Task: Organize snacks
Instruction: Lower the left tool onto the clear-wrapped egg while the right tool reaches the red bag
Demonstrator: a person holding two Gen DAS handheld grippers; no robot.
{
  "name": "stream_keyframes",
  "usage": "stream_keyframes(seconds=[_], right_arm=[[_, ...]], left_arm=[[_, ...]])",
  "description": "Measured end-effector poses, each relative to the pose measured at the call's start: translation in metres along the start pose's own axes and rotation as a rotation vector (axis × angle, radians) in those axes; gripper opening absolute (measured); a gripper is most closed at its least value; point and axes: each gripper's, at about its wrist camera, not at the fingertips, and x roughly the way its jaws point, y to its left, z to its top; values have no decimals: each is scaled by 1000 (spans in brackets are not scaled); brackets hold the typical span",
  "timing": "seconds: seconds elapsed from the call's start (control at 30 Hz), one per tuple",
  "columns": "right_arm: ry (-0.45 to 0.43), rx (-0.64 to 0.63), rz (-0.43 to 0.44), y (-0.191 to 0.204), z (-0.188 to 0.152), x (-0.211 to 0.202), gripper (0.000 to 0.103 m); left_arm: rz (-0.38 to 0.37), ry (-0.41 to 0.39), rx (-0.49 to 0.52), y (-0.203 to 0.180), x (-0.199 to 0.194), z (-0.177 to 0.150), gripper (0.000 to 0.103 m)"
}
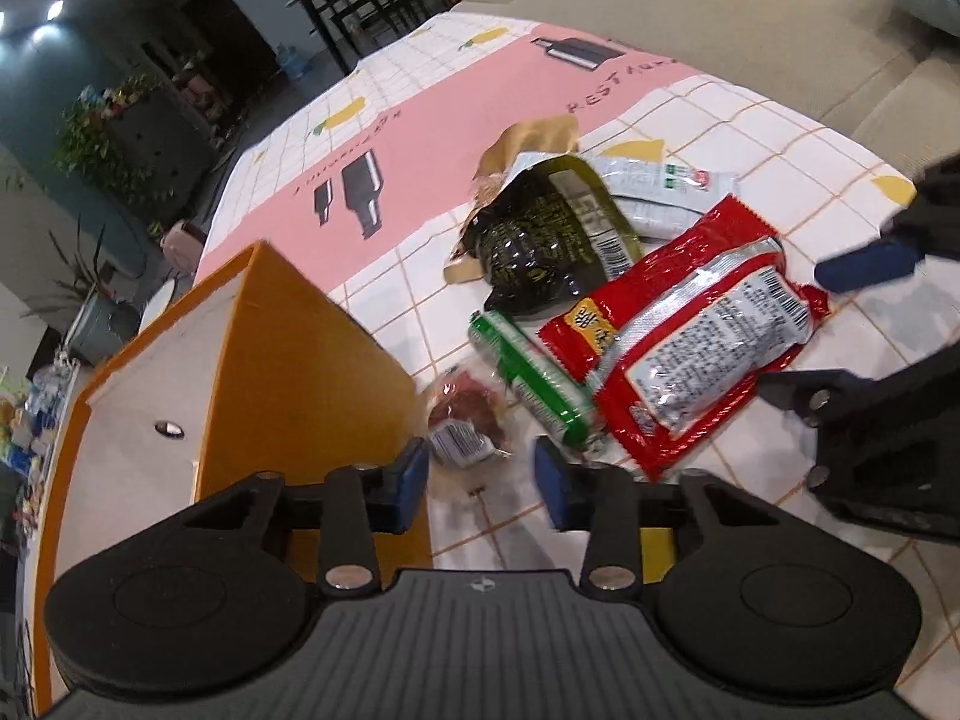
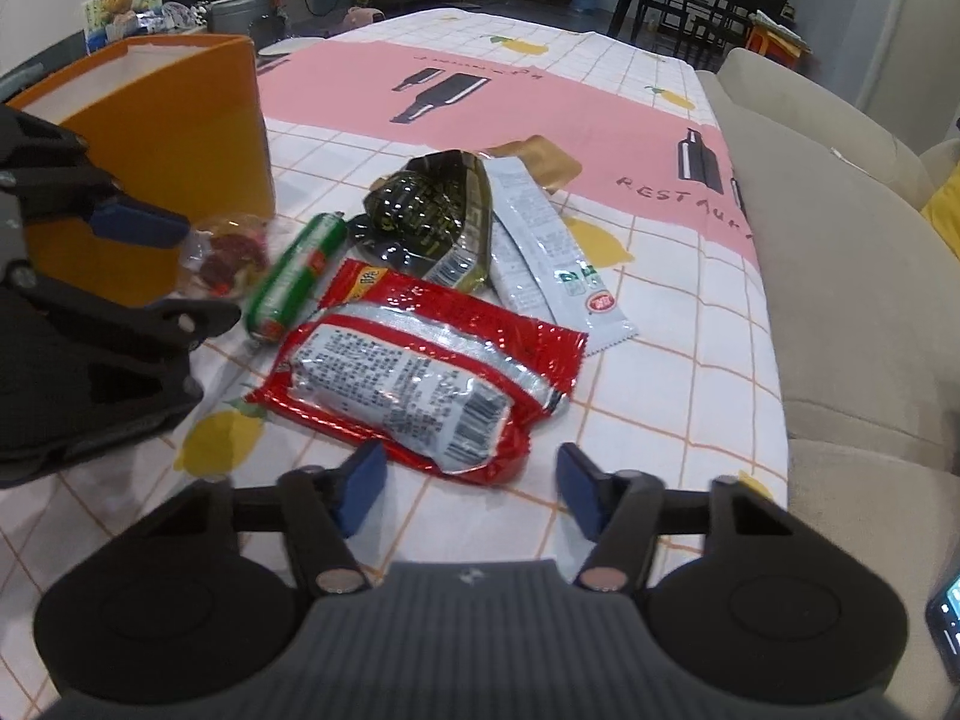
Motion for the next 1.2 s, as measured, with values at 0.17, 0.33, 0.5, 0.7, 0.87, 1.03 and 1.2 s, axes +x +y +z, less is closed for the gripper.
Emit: stream_keyframes(seconds=[0.17,0.33,0.5,0.7,0.87,1.03,1.2], right_arm=[[-12,-27,-6,6,-1,-3,28],[-4,-19,-11,6,-4,-7,21],[40,1,-22,7,-10,-16,20],[125,67,-60,4,-21,-32,20],[201,131,-67,4,-34,-48,20],[244,215,13,10,-47,-64,21],[275,271,132,20,-52,-70,19]], left_arm=[[-42,-14,-54,5,-4,0,9],[-75,-23,-99,10,-11,-5,0],[-134,-37,-155,15,-27,-10,0],[-215,-37,-178,11,-49,-21,0],[-274,-15,-190,8,-61,-35,0],[-347,-3,-198,8,-71,-48,0],[-374,4,-203,9,-75,-56,0]])
